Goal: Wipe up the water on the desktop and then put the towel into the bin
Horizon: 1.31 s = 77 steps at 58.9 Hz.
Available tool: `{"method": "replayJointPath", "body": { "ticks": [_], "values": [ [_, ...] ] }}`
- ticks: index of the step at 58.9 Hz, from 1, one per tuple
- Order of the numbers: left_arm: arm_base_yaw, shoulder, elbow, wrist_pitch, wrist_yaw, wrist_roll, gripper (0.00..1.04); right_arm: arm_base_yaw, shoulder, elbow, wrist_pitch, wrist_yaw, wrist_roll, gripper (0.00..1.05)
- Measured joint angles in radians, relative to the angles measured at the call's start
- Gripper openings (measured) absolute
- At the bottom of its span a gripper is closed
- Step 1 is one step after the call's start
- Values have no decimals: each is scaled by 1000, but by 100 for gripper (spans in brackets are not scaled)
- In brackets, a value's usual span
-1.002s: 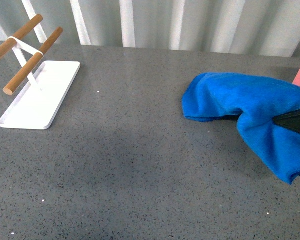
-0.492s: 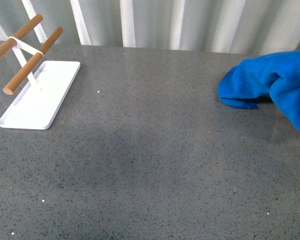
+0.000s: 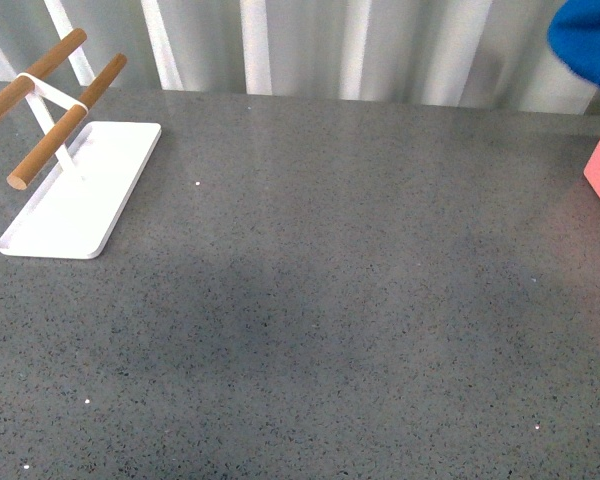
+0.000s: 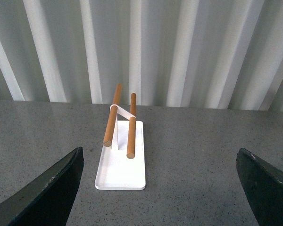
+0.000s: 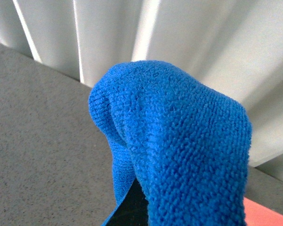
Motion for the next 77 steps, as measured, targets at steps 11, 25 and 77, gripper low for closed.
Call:
{"method": "replayJointPath", "body": {
  "ticks": [11,25,77],
  "values": [
    [0,0,0,0,0,0,98,-144,-66,19,-34,-44,-1,5],
    [0,0,0,0,0,0,98,-302,-67,-46,-42,-79,-11,5],
    [0,0,0,0,0,0,98,-329,399,104,-157,208,-248,44]
  ]
}}
